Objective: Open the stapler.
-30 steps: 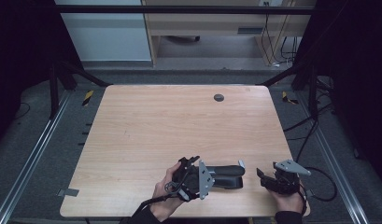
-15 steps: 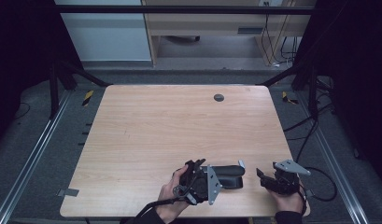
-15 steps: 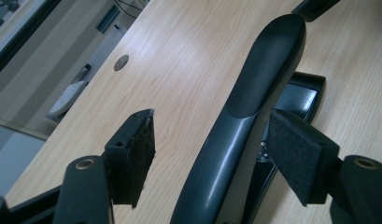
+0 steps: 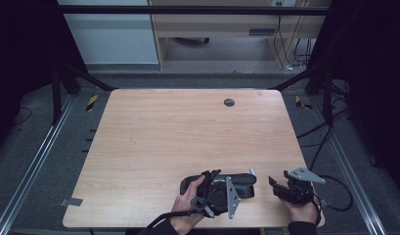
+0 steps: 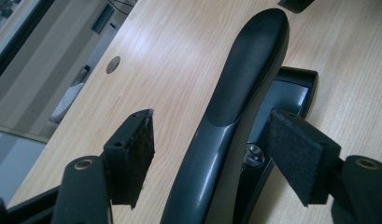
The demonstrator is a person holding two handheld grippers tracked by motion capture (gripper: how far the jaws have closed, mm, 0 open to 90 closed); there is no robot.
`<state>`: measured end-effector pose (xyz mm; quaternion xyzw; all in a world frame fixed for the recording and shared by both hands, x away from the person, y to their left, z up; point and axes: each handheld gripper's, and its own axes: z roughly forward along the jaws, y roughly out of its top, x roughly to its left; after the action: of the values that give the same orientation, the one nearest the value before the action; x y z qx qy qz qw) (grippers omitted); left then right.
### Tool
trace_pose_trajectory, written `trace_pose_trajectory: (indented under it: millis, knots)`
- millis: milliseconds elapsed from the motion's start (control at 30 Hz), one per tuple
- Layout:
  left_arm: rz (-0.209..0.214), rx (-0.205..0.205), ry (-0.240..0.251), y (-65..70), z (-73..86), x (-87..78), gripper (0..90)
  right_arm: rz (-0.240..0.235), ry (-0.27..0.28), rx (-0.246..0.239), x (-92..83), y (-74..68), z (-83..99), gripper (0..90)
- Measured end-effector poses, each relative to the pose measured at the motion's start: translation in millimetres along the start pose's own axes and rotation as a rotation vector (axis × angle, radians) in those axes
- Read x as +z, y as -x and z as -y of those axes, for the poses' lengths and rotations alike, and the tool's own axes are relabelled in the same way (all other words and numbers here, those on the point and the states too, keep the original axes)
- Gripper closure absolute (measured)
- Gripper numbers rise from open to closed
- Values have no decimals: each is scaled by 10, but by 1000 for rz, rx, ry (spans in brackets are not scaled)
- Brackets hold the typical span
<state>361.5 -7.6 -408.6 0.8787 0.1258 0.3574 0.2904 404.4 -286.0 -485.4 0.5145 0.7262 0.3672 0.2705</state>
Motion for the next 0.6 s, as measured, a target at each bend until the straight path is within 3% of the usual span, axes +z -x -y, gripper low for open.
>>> trace_pose_trajectory:
  millis: [600]
  knots:
    - [-9, 74, -26, 137, -124, 156, 308, -28, -8, -11, -5, -12, 2, 454]
